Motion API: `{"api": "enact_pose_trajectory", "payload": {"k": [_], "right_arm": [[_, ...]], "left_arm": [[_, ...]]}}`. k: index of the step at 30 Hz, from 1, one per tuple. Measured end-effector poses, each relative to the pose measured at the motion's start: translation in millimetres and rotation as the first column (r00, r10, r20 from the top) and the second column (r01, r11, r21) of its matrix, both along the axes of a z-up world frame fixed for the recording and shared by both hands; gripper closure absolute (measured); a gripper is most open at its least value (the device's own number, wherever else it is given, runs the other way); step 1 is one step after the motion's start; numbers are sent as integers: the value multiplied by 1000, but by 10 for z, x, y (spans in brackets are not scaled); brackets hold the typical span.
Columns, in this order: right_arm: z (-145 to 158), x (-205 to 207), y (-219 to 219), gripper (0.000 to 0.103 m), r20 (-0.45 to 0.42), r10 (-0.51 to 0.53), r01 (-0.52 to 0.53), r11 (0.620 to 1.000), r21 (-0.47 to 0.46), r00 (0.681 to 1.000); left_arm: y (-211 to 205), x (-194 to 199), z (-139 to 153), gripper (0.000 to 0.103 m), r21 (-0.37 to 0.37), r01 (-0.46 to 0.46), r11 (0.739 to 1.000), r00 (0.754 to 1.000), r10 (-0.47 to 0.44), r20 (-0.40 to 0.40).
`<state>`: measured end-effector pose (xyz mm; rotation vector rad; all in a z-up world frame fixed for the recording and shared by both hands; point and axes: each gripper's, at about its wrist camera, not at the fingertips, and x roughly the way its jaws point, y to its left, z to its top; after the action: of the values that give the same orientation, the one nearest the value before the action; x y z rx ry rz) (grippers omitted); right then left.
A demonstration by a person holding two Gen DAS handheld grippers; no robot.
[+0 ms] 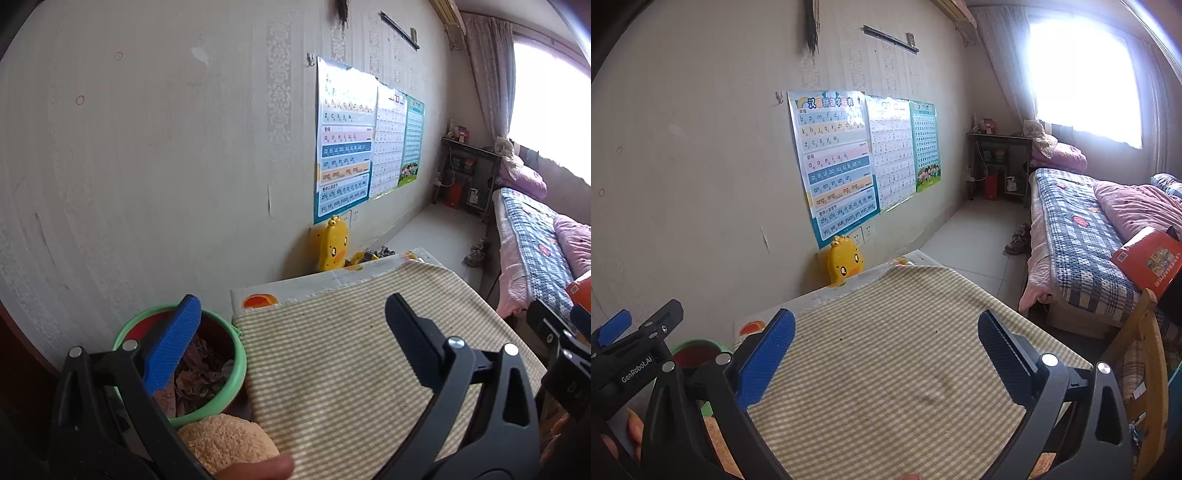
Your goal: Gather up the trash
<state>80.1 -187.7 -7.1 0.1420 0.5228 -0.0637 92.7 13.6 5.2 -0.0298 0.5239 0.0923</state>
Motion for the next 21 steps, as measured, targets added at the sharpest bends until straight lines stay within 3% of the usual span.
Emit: {"api": "enact_pose_trajectory", "payload": {"k": [21], "right_arm": [[-24,-40,80,8,-19,5,-5,1000,-8,1000]], "left_arm": [[21,-16,-32,5,-5,6,1000,1000,-6,-18]]}}
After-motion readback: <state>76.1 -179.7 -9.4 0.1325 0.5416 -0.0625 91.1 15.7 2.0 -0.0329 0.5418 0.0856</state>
